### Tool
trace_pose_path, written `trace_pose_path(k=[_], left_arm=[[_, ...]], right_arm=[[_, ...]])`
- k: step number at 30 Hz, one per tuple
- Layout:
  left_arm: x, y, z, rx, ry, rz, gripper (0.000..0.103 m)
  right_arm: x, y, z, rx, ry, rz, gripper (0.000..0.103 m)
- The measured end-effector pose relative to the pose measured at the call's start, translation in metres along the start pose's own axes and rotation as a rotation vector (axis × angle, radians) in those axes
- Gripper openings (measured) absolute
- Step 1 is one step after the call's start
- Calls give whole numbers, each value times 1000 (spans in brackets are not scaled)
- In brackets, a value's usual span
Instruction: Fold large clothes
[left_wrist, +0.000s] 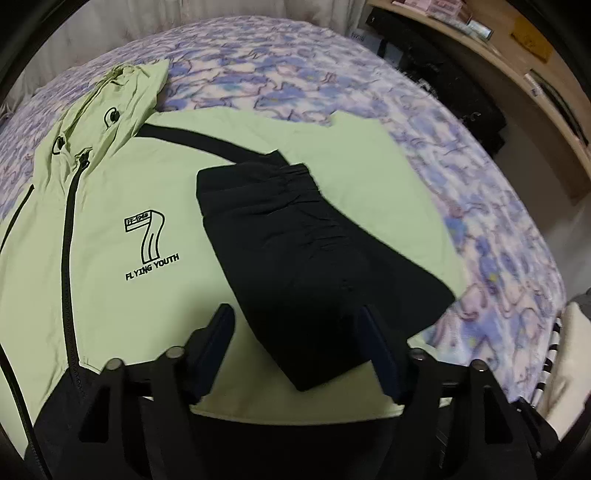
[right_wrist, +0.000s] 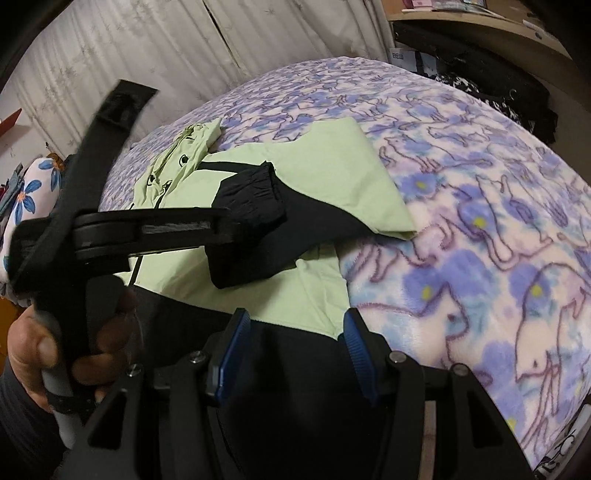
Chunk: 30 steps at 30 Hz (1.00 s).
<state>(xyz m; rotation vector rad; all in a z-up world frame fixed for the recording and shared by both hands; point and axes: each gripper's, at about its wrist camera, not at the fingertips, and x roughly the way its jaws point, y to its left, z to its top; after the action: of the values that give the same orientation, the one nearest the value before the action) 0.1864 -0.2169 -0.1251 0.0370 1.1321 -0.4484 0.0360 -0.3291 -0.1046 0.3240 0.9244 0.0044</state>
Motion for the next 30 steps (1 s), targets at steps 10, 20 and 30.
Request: trace_pose_path(k=[10, 20, 30], left_arm=[[21, -24, -4, 135, 11, 143, 77], [-12, 1, 24, 136, -200, 354, 14], [-84, 198, -17, -365, -272, 363, 61]], right_arm=[[4, -3, -2, 7, 12, -8, 53], [7, -10, -3, 26, 34, -16, 53], [9, -1, -6, 8, 28, -36, 55]])
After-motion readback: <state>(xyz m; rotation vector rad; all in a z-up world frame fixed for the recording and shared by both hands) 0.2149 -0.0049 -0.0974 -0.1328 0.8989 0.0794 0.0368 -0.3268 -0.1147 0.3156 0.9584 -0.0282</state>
